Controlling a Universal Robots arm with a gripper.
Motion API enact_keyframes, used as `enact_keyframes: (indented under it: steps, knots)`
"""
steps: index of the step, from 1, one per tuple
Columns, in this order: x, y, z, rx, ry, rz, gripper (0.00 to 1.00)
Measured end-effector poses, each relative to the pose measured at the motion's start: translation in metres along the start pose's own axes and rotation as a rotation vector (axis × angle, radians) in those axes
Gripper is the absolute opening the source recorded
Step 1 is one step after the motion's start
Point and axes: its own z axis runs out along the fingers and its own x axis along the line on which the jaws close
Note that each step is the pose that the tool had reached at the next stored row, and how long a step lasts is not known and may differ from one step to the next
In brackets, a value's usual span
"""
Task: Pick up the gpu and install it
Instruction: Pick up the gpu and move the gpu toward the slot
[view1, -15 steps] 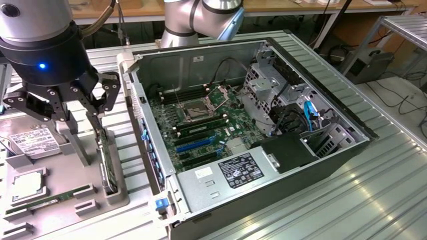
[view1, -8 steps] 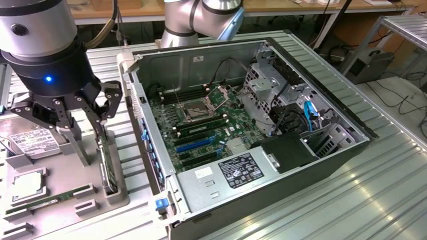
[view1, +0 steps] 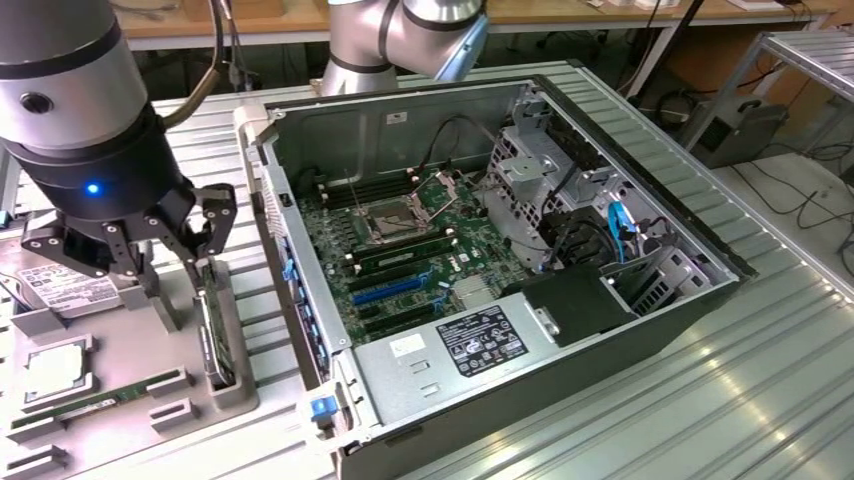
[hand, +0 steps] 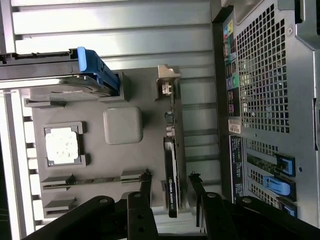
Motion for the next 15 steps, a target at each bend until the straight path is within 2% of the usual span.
enact_keyframes:
  steps: [5,15]
  knots:
    - [0.002,-0.0003,0.0098,-0.0005,-0.0072,0.000,0.42]
    - [-0.002,0.0040,0.0284,-0.0006,-0.0082,-0.002,0.42]
